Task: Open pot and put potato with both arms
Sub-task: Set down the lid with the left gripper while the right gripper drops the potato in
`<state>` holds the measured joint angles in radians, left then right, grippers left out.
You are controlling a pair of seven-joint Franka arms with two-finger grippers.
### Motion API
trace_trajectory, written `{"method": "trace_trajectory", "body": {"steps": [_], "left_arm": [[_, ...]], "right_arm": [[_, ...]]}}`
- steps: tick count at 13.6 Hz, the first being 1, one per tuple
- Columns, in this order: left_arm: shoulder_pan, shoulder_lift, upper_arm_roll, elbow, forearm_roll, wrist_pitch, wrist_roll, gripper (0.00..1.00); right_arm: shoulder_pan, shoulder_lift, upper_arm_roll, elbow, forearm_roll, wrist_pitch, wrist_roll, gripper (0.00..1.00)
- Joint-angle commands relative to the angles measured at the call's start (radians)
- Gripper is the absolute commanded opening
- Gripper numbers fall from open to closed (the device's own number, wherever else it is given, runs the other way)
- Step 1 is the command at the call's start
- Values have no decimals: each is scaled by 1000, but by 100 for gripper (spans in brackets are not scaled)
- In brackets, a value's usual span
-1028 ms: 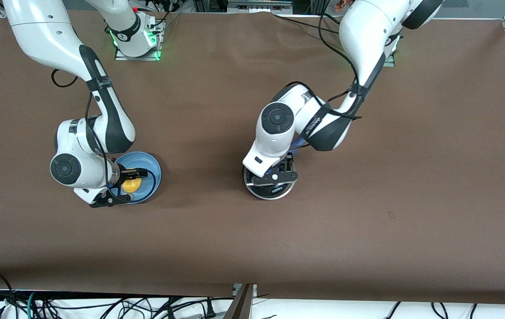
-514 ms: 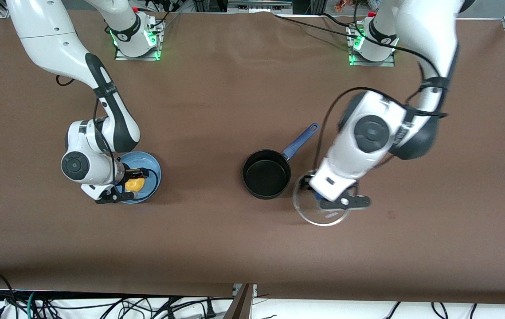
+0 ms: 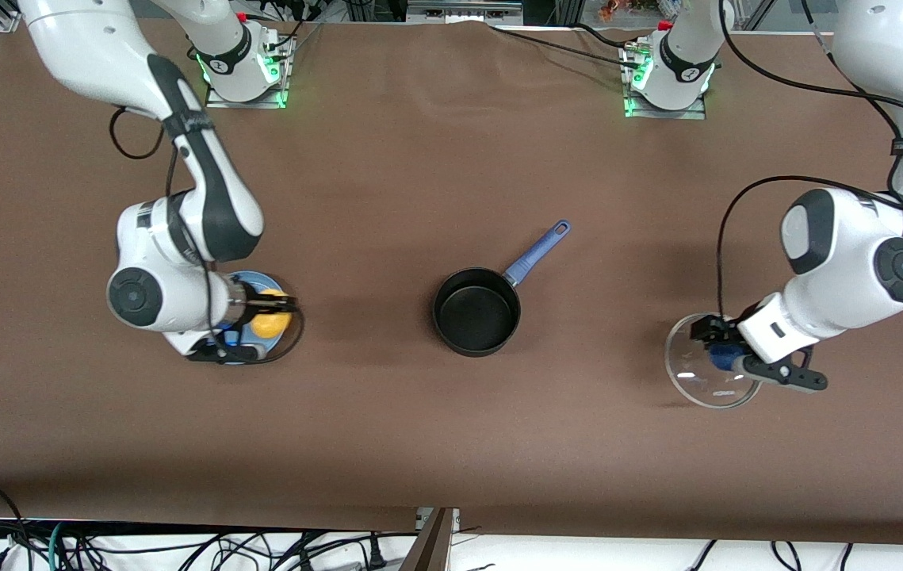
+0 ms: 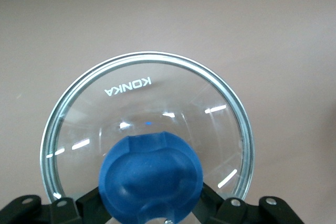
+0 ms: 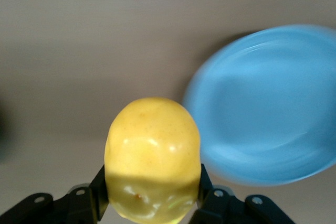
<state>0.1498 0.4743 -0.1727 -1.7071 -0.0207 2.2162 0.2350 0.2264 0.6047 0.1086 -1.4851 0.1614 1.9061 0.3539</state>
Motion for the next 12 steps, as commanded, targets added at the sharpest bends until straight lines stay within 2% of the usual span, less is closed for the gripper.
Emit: {"method": "trace_trajectory", "body": {"steps": [1, 2, 4, 7, 8, 9, 10, 12], "left_arm": [[2, -71, 82, -162, -30, 109, 110, 54], [2, -69, 111, -201, -30, 146, 110, 54], [7, -65, 150, -252, -31, 187, 112, 54], [27, -14, 153, -253, -38, 191, 112, 55], [30, 7, 154, -253, -76, 201, 112, 55], [39, 24, 154, -253, -97, 206, 115, 57], [43, 33, 154, -252, -103, 206, 133, 64], [54, 33, 154, -247, -104, 203, 153, 88]], "right_arm": [[104, 70, 52, 110, 50, 2, 288, 2], [160, 101, 62, 143, 67, 48, 389, 2], [259, 159, 63, 192, 104, 228, 552, 2], [303, 222, 66, 241, 156, 373, 608, 4], [312, 236, 65, 249, 161, 393, 612, 10], [320, 241, 65, 249, 159, 410, 612, 43], [321, 242, 63, 247, 149, 418, 609, 99], [323, 227, 60, 249, 142, 394, 609, 100]]}}
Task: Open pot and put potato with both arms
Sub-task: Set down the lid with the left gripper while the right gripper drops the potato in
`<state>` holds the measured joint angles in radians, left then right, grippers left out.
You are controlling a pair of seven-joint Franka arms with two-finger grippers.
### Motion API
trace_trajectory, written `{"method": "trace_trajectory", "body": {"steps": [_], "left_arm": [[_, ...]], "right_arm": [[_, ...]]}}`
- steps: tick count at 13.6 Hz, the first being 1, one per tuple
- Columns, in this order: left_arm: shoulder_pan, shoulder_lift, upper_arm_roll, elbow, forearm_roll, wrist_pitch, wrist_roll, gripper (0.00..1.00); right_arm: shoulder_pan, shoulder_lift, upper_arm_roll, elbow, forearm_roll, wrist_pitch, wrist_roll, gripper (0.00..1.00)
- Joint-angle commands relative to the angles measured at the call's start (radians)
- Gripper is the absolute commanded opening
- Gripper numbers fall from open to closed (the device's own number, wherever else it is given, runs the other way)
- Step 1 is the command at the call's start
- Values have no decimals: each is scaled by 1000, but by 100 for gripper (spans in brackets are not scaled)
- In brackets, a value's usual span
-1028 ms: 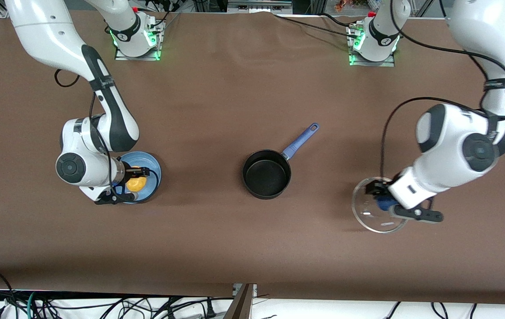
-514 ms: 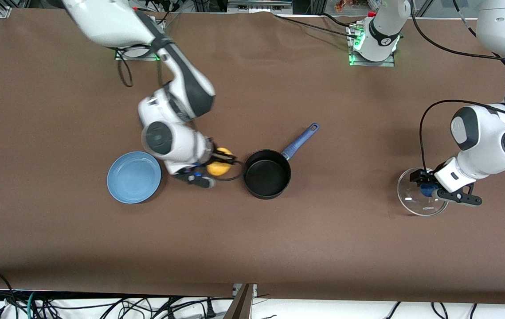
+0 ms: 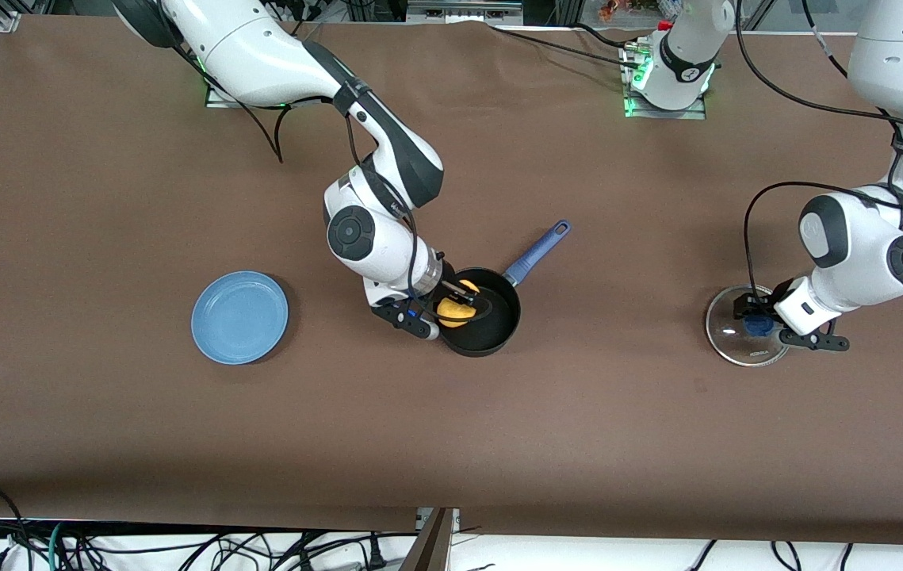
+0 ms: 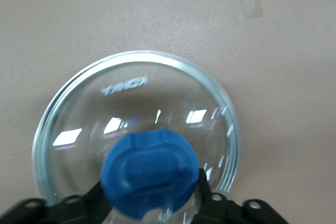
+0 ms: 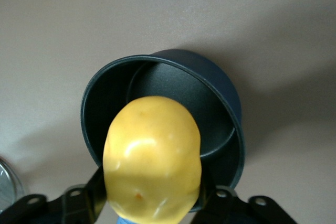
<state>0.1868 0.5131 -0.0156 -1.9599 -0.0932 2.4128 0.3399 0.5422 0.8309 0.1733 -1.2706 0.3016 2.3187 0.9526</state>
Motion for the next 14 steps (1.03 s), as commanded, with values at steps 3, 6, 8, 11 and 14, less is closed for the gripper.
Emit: {"method": "trace_trajectory", "body": {"steps": [3, 6, 8, 11, 14], "left_arm": [[23, -47, -1, 27, -31, -67, 42, 100], [22, -126, -1, 88, -28, -245, 31, 100], [17, -191, 0, 136, -17, -363, 22, 100], [7, -261, 0, 246, 24, -599, -60, 100], [-27, -281, -10, 486, 110, -875, -131, 100]], "right_arm": [[-10, -61, -40, 66, 1, -184, 6, 100], [-39, -183, -145, 74, -68, -361, -152, 100], [-115, -257, -210, 41, -61, -496, -413, 100], [-232, -378, -241, 10, -62, -691, -564, 100], [-234, -575, -307, -94, -132, -830, -565, 100]]}}
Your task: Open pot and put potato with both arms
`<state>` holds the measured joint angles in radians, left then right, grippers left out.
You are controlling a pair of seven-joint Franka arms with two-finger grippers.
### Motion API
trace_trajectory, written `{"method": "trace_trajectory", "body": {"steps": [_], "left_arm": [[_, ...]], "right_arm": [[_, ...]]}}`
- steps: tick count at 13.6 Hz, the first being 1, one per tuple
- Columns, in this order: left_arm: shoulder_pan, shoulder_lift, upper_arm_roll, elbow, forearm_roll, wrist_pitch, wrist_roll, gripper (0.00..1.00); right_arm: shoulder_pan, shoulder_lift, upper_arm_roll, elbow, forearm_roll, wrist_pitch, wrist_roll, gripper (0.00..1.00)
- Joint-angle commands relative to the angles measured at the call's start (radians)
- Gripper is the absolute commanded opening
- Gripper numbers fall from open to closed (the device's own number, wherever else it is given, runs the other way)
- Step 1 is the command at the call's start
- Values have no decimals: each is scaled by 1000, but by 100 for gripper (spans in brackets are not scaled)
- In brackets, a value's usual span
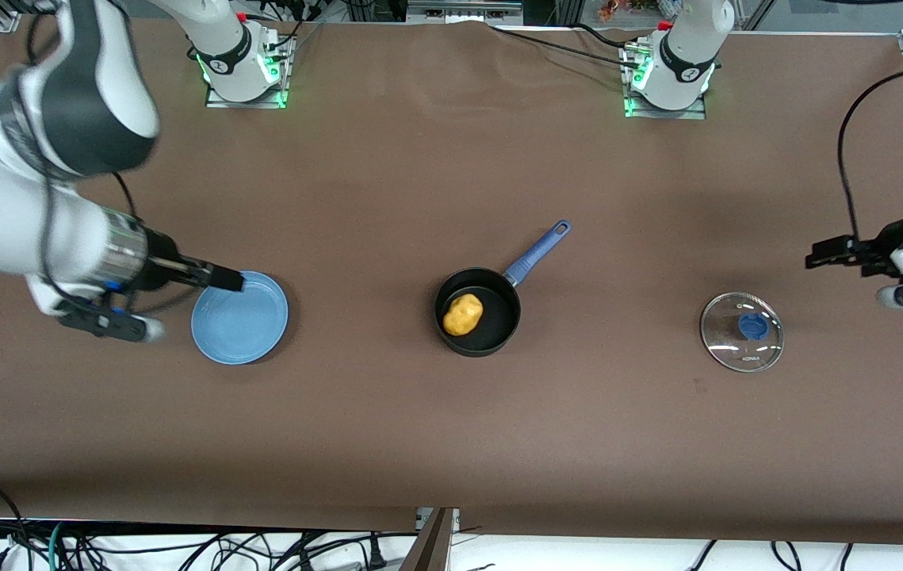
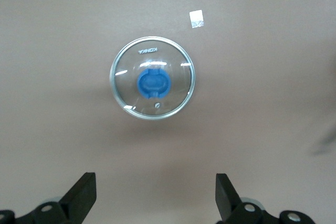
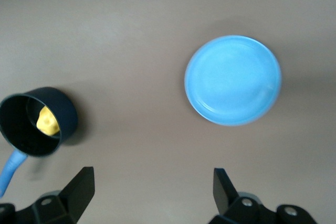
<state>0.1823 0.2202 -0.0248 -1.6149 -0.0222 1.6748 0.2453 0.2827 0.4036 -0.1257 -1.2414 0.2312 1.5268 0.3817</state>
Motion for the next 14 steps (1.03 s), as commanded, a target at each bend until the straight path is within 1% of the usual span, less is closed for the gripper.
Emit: {"method": "trace_trajectory", "body": {"steps": [1, 2, 4, 5, 7, 9, 10, 11, 12, 13, 14], "left_arm": [[-26, 1, -3, 182, 32, -185, -38, 100], [-27, -19, -3, 194, 22, -226, -43, 100], [-30, -62, -7, 194, 1, -262, -104, 100], [-41, -65, -7, 194, -10, -280, -150, 100], [-67, -65, -7, 196, -12, -287, -215, 100], [-67, -59, -7, 196, 1, -287, -213, 100], [-69, -56, -9, 197, 1, -288, -213, 100], [-81, -52, -12, 197, 2, -288, -215, 100], [-87, -52, -12, 197, 1, -288, -215, 100], [-90, -52, -12, 199, 1, -288, -213, 100], [-89, -52, -10, 199, 1, -288, -213, 100]], "right_arm": [[26, -187, -8, -142, -102, -63, 8, 100], [26, -210, -8, -153, -119, -80, 5, 100], [27, -235, -8, -153, -142, -100, 0, 100], [26, -241, -6, -153, -159, -102, -7, 100], [26, -268, -11, -151, -170, -109, -96, 100], [23, -291, -40, -153, -171, -135, -177, 100], [9, -301, -38, -158, -174, -148, -216, 100], [-14, -308, -35, -162, -185, -160, -297, 100], [-49, -316, -29, -170, -197, -155, -395, 100], [-92, -340, 3, -196, -205, -142, -421, 100], [-141, -376, 56, -234, -216, -114, -422, 100]]}}
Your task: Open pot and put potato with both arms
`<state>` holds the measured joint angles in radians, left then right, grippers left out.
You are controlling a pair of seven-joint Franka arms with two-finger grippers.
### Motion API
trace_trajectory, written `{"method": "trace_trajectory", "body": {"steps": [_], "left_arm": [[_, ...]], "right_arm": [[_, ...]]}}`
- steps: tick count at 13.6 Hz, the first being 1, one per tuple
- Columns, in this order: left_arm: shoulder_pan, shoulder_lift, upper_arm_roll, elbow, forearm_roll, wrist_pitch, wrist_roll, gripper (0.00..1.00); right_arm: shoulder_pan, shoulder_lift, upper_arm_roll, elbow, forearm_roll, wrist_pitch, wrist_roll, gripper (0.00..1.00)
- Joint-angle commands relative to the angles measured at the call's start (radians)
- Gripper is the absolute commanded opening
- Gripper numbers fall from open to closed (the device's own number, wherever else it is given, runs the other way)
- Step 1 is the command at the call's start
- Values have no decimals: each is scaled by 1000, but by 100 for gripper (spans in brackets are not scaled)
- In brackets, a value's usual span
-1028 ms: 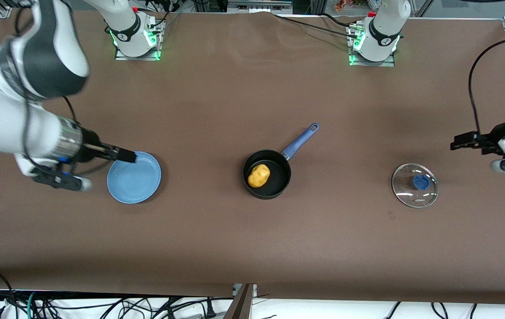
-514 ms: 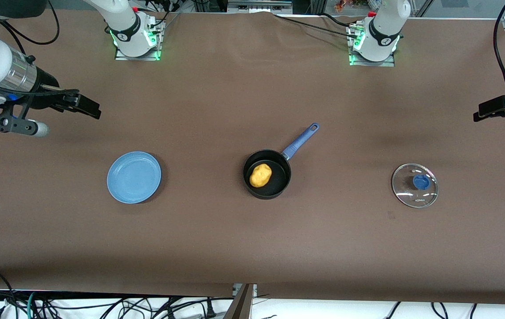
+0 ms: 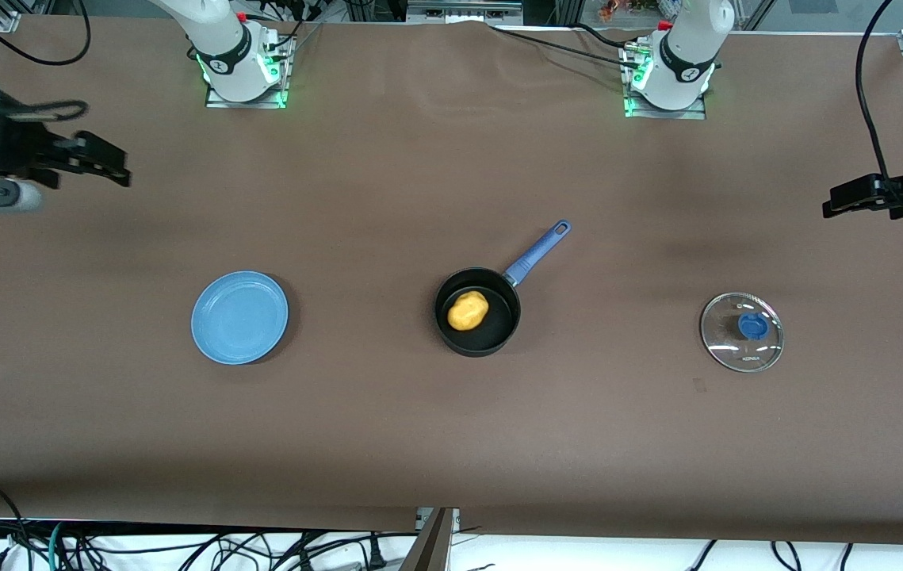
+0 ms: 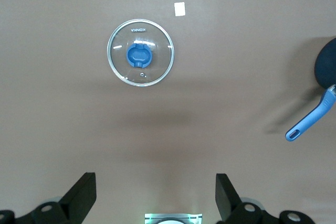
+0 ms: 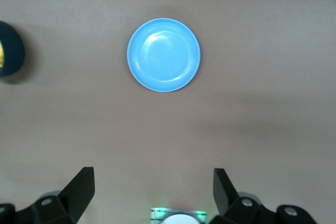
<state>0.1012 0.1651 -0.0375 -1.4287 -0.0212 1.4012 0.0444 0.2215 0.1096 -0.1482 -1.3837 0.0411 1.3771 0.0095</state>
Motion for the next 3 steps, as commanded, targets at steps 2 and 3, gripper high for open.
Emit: {"method": "trace_trajectory", "body": {"steps": [2, 3], "left_arm": [[-5, 4, 7, 13, 0, -15, -11, 100], [-8, 4, 5, 13, -2, -15, -11, 100]], "right_arm": [[-91, -106, 90, -101, -30, 18, -51, 100], [-90, -108, 90, -92, -27, -5, -48, 100]]}}
